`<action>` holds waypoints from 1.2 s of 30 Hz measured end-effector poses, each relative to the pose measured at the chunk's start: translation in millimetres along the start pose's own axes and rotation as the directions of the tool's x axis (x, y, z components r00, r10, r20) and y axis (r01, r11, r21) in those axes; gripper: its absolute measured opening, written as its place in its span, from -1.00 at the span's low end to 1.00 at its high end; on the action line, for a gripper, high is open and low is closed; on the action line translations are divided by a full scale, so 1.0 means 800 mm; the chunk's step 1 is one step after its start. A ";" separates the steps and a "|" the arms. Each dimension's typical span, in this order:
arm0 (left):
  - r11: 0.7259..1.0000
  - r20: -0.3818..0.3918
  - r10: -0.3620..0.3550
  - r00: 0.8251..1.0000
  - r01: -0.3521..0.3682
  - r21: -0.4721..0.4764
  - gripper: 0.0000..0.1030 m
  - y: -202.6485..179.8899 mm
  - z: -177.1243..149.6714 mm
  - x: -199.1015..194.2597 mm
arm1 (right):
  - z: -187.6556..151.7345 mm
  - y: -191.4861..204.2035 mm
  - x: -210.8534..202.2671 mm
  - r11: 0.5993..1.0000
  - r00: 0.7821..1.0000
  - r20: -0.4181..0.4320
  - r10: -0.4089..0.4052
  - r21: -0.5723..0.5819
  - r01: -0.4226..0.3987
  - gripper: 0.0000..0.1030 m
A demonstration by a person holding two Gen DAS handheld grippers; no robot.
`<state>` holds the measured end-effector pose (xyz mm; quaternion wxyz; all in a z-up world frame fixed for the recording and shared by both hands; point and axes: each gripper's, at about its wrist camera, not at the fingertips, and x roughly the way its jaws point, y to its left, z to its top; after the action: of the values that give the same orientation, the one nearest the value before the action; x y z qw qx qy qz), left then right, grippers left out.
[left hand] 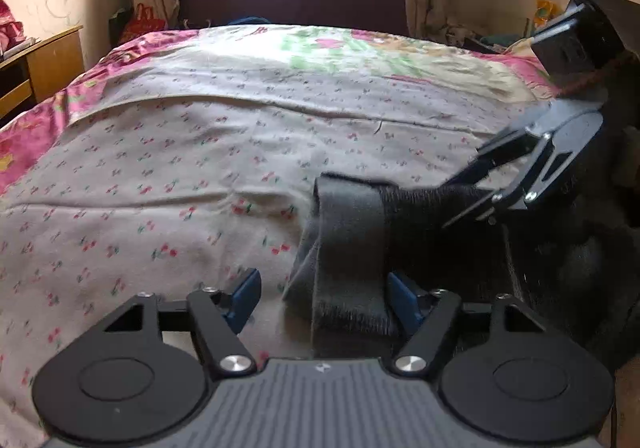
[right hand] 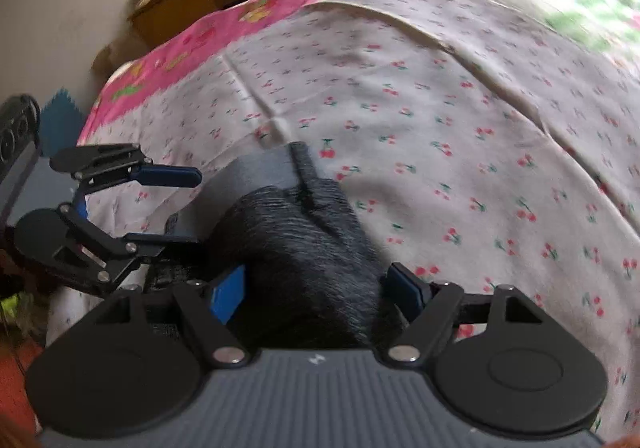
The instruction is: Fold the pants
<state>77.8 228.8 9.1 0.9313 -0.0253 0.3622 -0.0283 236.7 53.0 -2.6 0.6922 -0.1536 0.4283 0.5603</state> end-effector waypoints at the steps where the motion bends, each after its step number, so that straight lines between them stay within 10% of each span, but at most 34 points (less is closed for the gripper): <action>1: 1.000 -0.001 -0.005 1.000 0.005 -0.004 0.62 -0.001 -0.003 -0.004 | 0.006 0.002 0.006 1.000 1.000 -0.004 0.006 -0.020 -0.006 0.55; 8: 0.999 -0.038 -0.047 0.998 0.048 0.023 0.56 -0.015 0.003 0.010 | 0.016 0.026 0.043 0.996 0.997 -0.017 -0.082 -0.039 0.081 0.48; 13: 0.997 0.071 -0.055 0.996 0.051 0.051 0.42 -0.020 0.022 -0.014 | 0.016 0.004 -0.008 0.996 0.998 0.045 -0.048 0.076 0.044 -0.29; 23: 0.995 -0.027 -0.095 0.995 0.094 -0.039 0.61 0.011 0.023 0.039 | -0.011 -0.067 0.020 0.923 0.987 0.149 0.059 0.369 -0.111 -0.17; 32: 0.988 -0.084 -0.137 0.987 0.130 -0.083 0.79 0.005 0.014 0.056 | 0.009 -0.051 0.038 0.970 0.996 0.049 0.078 0.229 -0.087 0.40; 36: 0.983 -0.037 -0.128 0.991 0.122 -0.139 0.36 0.006 0.013 0.042 | 0.010 -0.025 0.044 0.973 0.998 0.053 0.024 0.230 -0.035 0.00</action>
<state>109.9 231.7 -6.3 0.9152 -0.1108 0.3823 -0.0625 258.5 74.7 -30.6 0.7073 -0.0520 0.4753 0.5206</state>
